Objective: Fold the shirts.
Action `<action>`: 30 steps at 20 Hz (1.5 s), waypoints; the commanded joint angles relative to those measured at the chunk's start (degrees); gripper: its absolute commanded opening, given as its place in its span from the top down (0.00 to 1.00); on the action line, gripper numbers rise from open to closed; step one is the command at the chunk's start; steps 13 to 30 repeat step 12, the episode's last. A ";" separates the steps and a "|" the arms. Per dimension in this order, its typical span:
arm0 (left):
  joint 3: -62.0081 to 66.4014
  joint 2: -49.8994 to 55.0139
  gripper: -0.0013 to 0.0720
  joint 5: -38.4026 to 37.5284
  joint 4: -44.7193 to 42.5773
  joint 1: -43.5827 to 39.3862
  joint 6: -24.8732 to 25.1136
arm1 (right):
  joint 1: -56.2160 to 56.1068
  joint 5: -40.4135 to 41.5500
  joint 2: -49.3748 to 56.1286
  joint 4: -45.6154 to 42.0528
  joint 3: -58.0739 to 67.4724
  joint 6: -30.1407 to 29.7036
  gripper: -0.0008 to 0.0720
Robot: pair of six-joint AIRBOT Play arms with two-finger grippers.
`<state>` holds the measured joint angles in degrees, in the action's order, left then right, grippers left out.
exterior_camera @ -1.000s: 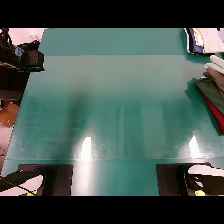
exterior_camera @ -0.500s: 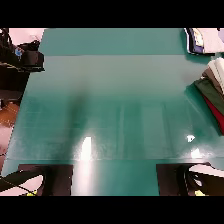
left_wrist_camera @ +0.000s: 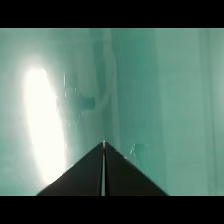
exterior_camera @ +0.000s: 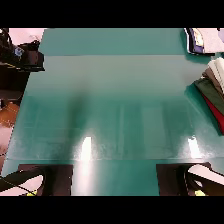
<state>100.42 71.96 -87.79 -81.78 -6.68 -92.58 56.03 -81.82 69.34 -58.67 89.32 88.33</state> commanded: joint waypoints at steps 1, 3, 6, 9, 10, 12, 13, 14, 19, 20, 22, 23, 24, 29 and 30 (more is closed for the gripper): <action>0.00 -0.02 0.94 3.63 -0.02 0.00 -0.02 | -10.32 0.20 -3.52 1.95 -0.02 0.07 0.98; 0.00 0.00 0.94 5.99 -0.02 0.00 -0.02 | -16.81 0.52 -5.09 1.97 -0.02 0.09 0.97; 0.00 -0.02 0.94 8.57 -0.02 0.00 -0.02 | -26.60 0.83 -6.91 1.70 -0.02 0.09 0.97; 0.00 -0.02 0.94 9.62 -0.02 0.00 -0.02 | -33.90 1.77 -7.28 1.53 -0.02 0.07 0.97; 0.00 -0.02 0.94 9.62 -0.02 0.00 -0.02 | -35.58 2.03 -7.23 1.53 -0.02 0.09 0.97; 0.00 0.00 0.94 9.62 -0.02 0.00 -0.02 | -38.12 2.36 -7.10 1.53 -0.04 0.09 0.97; 0.00 0.00 0.94 9.62 -0.02 0.00 -0.02 | -38.12 2.36 -7.10 1.53 -0.04 0.09 0.97; 0.00 0.00 0.94 9.62 -0.02 0.00 -0.02 | -38.12 2.36 -7.10 1.53 -0.04 0.09 0.97; 0.00 0.00 0.94 9.62 -0.02 0.00 -0.02 | -38.12 2.36 -7.10 1.53 -0.04 0.09 0.97; 0.00 0.00 0.94 9.62 -0.02 0.00 -0.02 | -38.12 2.36 -7.10 1.53 -0.04 0.09 0.97; 0.00 0.00 0.94 9.62 -0.02 0.00 -0.02 | -38.12 2.36 -7.10 1.53 -0.04 0.09 0.97; 0.00 0.00 0.94 9.62 -0.02 0.00 -0.02 | -38.12 2.36 -7.10 1.53 -0.04 0.09 0.97; 0.00 0.00 0.94 9.62 -0.02 0.00 -0.02 | -38.12 2.36 -7.10 1.53 -0.04 0.09 0.97; 0.00 0.00 0.94 9.62 -0.02 0.00 -0.02 | -38.12 2.36 -7.10 1.53 -0.04 0.09 0.97; 0.00 0.00 0.94 9.62 -0.02 0.00 -0.02 | -38.12 2.36 -7.10 1.53 -0.04 0.09 0.97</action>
